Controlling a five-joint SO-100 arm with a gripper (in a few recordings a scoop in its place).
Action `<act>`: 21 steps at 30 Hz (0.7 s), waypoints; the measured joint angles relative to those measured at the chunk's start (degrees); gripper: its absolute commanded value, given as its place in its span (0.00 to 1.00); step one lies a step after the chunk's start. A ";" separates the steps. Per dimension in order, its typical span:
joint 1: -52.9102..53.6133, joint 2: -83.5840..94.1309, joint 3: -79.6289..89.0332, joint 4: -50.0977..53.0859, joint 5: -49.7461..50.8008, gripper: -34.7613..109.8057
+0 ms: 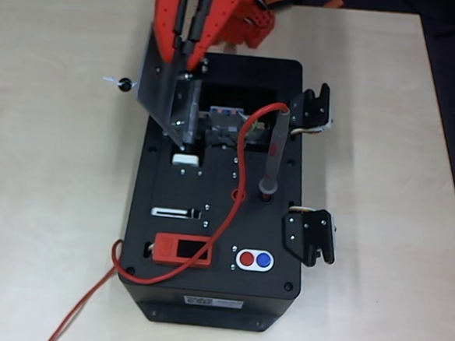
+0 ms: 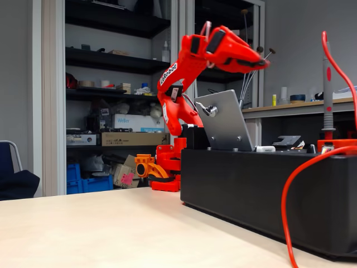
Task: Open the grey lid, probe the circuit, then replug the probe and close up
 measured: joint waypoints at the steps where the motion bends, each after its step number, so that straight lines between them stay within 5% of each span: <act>1: 1.23 0.70 0.00 0.53 -1.85 0.24; 21: 27.25 -13.89 -0.44 1.67 -26.28 0.24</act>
